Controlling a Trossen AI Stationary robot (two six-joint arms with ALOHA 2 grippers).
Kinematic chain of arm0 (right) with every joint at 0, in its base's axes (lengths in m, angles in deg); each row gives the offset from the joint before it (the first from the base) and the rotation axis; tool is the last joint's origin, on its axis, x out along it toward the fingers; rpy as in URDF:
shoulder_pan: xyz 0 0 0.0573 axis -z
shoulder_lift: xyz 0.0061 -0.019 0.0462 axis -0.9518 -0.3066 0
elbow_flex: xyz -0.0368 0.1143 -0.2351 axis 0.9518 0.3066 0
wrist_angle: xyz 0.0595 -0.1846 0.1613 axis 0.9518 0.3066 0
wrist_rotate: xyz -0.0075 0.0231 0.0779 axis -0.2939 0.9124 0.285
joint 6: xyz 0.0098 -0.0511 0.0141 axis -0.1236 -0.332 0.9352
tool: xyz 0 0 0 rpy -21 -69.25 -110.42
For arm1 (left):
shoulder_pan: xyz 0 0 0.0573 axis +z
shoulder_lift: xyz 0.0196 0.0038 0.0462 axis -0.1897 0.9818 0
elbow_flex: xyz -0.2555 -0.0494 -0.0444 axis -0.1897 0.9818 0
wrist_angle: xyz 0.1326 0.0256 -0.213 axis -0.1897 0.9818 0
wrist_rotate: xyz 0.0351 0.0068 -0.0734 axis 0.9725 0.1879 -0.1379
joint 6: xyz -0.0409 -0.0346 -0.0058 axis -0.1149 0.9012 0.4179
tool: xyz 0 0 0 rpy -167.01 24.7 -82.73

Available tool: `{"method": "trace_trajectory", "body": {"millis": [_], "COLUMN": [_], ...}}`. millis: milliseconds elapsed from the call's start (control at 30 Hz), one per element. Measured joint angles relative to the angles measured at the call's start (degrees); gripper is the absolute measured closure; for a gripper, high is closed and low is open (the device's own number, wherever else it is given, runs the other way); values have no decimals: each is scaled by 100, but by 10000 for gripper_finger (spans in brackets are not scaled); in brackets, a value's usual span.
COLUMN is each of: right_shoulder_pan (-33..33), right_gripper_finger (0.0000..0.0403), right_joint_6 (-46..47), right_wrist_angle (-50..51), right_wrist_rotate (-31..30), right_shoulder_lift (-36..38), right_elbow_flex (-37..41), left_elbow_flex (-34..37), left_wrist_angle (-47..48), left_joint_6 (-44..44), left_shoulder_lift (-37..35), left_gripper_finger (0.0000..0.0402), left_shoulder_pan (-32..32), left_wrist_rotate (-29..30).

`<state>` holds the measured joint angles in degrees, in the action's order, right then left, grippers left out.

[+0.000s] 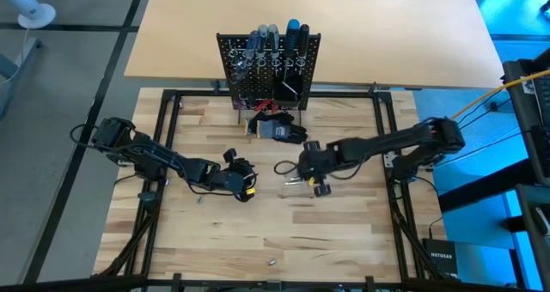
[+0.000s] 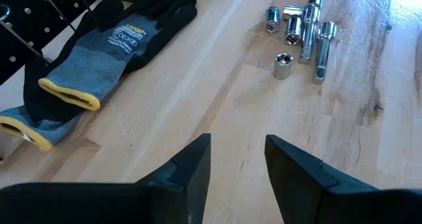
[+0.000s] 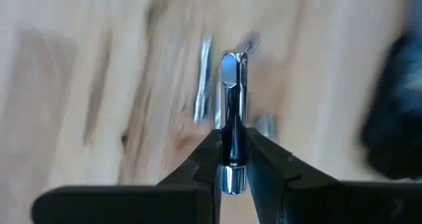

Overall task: Hang tools onto peg board
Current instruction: Put the extension bar into the pegboard bin

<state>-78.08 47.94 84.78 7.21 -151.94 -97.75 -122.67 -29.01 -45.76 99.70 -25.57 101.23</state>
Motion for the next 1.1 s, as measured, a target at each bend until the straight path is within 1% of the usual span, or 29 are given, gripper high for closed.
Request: {"method": "trace_trajectory", "body": {"millis": [100, 267, 400, 533, 633, 900, 1033, 1100], "right_shoulder_pan": [0, 62, 367, 829, 1270, 2361, 2706, 2823], "right_gripper_finger": [348, 357, 356, 356, 356, 355, 354, 352], "right_joint_6": [-143, -505, -620, -792, -873, -867, -582, -429], "right_wrist_angle": [168, 233, 209, 8, -106, -676, -795, -718], "right_wrist_rotate": [-265, -848, -954, -956, -958, -932, -534, -445], "right_shoulder_lift": [267, 443, 463, 461, 461, 438, 393, 361], "right_elbow_flex": [-481, -1340, -2031, -2441, -2624, -2646, -2647, -2647], "left_elbow_flex": [-1, 0, 0, -2, -1, 0, 0, -2], "left_wrist_angle": [-2, -2, 0, 0, 0, 0, 0, 3], "left_joint_6": [0, 0, 12, 11, 16, 1, 2, 2], "left_shoulder_lift": [0, 0, 0, 0, 0, 0, 0, 0], "left_gripper_finger": [268, 268, 268, 268, 268, 268, 268, 268], "left_shoulder_pan": [0, 0, 0, 0, 0, 0, 0, 0], "left_wrist_rotate": [0, 0, -1, 0, 0, 0, 0, 0]}}
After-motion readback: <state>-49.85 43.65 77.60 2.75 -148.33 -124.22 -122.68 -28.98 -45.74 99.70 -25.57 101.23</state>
